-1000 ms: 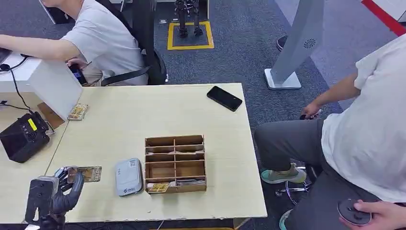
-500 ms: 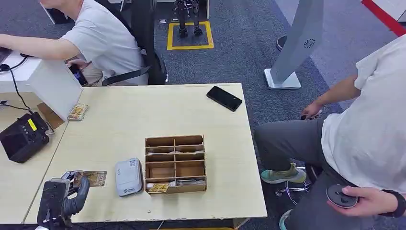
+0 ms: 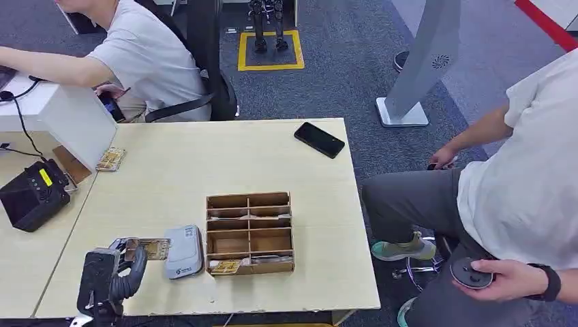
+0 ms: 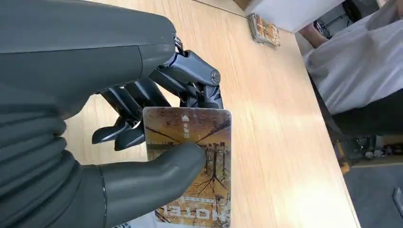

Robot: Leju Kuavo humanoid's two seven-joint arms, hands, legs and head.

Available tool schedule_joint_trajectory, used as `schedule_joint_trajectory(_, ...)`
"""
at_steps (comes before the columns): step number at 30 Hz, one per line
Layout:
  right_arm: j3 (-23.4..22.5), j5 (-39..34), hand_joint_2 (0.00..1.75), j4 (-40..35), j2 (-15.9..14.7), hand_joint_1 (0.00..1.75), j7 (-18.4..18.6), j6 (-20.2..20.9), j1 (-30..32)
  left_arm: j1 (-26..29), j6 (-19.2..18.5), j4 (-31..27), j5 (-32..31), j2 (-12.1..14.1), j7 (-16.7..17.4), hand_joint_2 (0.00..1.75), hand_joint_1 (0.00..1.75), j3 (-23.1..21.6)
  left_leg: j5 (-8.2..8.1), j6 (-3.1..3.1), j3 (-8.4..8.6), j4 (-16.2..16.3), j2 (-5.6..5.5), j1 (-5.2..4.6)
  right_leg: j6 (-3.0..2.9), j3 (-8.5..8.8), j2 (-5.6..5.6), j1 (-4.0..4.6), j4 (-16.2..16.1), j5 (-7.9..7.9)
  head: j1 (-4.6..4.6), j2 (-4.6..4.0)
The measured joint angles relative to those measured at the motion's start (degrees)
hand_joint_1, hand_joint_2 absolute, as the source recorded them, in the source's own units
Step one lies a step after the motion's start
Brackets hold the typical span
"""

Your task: Pass the card to the sensor for recognition and then transmit it.

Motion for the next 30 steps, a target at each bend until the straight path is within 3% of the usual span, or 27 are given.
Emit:
schedule_joint_trajectory(9, 0.0, 0.2, 1.75, 0.0, 0.1, 0.0, 0.0, -0.1, 0.0, -1.0, 1.1, 1.8, -0.7, -0.7, -0.1, 1.75, 1.75, -1.3, 0.0, 0.0, 0.0, 0.0, 0.0, 0.01, 0.0, -0.01, 0.01, 0.01, 0.0, 0.0, -0.02, 0.0)
schedule_joint_trajectory(19, 0.0, 1.3, 1.75, 0.0, 0.2, 0.0, 0.2, -0.1, -0.1, -3.0, 5.6, 7.3, -5.5, -1.4, 0.1, 1.75, 1.75, -1.3, 0.0, 0.0, 0.0, 0.0, 0.0, 0.01, 0.0, 0.01, 0.0, 0.0, 0.0, 0.0, -0.02, 0.0)
schedule_joint_trajectory(30, 0.0, 1.7, 1.75, 0.0, 0.3, 0.0, 0.2, -0.1, -0.3, -4.0, 6.7, 11.4, -6.4, -2.2, 0.0, 1.75, 1.75, -1.3, 0.0, 0.0, -0.01, 0.0, 0.0, 0.01, 0.0, 0.0, 0.0, 0.0, 0.0, 0.0, -0.02, 0.0)
